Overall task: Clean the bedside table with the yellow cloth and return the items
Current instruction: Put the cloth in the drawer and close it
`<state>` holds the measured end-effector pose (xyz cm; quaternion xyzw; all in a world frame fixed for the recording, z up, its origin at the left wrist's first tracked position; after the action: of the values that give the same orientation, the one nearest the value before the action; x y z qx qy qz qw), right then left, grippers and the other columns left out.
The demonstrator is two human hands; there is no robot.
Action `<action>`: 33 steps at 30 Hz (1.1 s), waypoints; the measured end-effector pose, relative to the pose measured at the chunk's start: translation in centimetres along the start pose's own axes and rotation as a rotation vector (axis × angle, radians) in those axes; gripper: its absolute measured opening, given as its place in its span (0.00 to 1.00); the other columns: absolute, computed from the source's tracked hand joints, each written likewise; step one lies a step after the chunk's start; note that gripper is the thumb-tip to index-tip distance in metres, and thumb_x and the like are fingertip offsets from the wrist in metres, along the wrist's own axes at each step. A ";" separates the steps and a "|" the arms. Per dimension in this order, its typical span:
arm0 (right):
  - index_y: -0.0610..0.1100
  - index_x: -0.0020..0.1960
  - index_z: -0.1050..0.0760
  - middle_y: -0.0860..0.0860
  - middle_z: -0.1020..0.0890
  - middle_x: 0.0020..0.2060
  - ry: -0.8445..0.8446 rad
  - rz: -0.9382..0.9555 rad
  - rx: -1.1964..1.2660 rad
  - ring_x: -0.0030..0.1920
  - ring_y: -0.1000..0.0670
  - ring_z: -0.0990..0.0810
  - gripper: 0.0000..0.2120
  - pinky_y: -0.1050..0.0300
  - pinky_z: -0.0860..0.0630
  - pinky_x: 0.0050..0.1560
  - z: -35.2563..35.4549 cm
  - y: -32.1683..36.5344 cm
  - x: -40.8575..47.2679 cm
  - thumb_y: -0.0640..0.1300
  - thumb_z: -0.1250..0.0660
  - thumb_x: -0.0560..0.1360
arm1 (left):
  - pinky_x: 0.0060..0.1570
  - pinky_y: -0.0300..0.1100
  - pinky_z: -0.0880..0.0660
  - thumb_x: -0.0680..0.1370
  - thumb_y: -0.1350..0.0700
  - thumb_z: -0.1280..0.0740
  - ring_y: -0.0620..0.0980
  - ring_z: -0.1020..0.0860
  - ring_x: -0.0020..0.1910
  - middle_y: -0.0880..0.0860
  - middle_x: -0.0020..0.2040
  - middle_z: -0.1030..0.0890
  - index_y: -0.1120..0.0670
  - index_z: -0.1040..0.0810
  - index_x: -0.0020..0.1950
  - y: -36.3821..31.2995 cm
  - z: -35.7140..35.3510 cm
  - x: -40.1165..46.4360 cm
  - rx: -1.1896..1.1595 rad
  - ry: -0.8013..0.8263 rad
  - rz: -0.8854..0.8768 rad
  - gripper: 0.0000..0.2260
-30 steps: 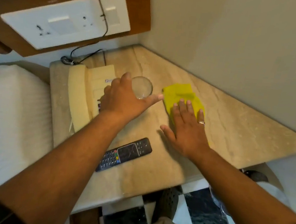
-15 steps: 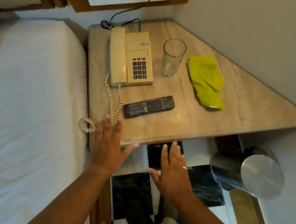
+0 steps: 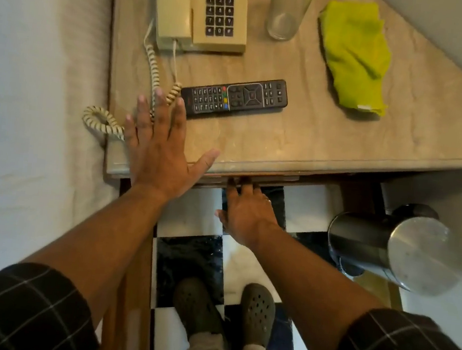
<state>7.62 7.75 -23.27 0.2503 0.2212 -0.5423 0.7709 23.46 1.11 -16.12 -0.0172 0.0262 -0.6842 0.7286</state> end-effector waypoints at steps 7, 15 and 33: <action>0.38 0.75 0.44 0.36 0.34 0.69 -0.066 -0.068 0.109 0.66 0.39 0.31 0.31 0.47 0.28 0.64 0.3 -0.1 1.6 0.56 0.42 0.81 | 0.75 0.61 0.57 0.71 0.24 0.57 0.61 0.58 0.78 0.56 0.80 0.56 0.53 0.60 0.79 0.1 0.5 0.2 0.045 0.032 0.011 0.47; 0.39 0.75 0.43 0.38 0.35 0.70 0.045 -0.054 0.103 0.66 0.41 0.31 0.31 0.49 0.30 0.66 -2.8 0.5 -2.0 0.58 0.44 0.80 | 0.75 0.60 0.55 0.71 0.24 0.57 0.60 0.58 0.78 0.56 0.81 0.57 0.53 0.60 0.79 -0.2 0.4 0.1 0.069 0.058 0.025 0.46; 0.43 0.75 0.42 0.42 0.34 0.72 0.121 -0.072 0.283 0.69 0.41 0.32 0.34 0.46 0.32 0.69 -10.0 0.8 -9.3 0.62 0.41 0.77 | 0.75 0.62 0.56 0.72 0.24 0.55 0.62 0.58 0.78 0.57 0.80 0.58 0.51 0.62 0.79 -0.1 0.4 -0.1 0.025 0.061 -0.005 0.45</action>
<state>4.74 20.99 -25.19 0.3806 0.1973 -0.5791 0.6934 23.35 1.20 -15.71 0.0128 0.0401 -0.6866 0.7258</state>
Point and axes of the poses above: each hand's wrist, its own x-axis towards the middle knuckle, its own z-axis out of the back of the hand, y = z × x, the point moved 9 cm from there along x, towards the middle knuckle
